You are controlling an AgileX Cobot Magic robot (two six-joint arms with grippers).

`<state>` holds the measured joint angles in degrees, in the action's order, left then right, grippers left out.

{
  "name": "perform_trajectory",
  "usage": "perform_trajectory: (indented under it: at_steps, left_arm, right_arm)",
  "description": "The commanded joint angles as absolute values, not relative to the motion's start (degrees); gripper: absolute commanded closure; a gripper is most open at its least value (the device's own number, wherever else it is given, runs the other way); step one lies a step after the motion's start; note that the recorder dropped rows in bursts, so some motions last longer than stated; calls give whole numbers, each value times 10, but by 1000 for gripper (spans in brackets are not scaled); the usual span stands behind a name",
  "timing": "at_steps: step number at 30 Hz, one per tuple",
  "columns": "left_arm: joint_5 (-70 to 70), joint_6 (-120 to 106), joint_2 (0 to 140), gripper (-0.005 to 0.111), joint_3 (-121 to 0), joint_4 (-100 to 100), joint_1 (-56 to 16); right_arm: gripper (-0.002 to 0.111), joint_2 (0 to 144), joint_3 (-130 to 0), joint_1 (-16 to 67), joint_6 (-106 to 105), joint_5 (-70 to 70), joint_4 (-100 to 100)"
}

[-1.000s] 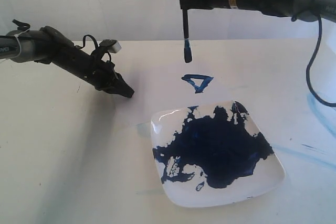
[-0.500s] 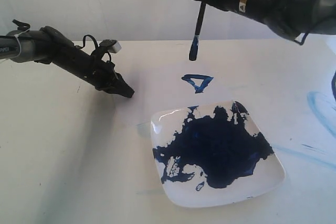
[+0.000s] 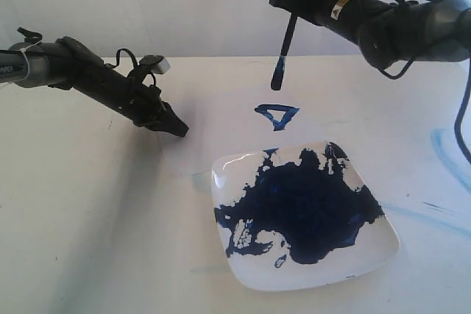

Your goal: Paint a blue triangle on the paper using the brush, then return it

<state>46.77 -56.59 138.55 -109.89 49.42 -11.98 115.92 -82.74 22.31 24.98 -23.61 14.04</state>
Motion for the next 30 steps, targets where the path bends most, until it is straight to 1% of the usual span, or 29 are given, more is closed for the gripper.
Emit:
perform_trajectory:
  at_steps: [1, 5, 11, 20, 30]
  left_arm:
    - [476, -568, 1384, 107, -1097, 505, -121]
    - [476, -568, 1384, 107, -1097, 506, -121]
    - [476, -568, 1384, 107, -1097, 506, -121]
    - [476, -568, 1384, 107, -1097, 506, -121]
    - [476, -568, 1384, 107, -1097, 506, -121]
  right_arm:
    - [108, 1166, -826, 229, 264, -254, 108]
    - [108, 1188, -826, 240, 243, -275, 43]
    - [108, 1207, -826, 258, 137, -292, -48]
    - [108, 1224, -826, 262, 78, -316, -90]
    - [108, 1245, -826, 262, 78, -333, -96]
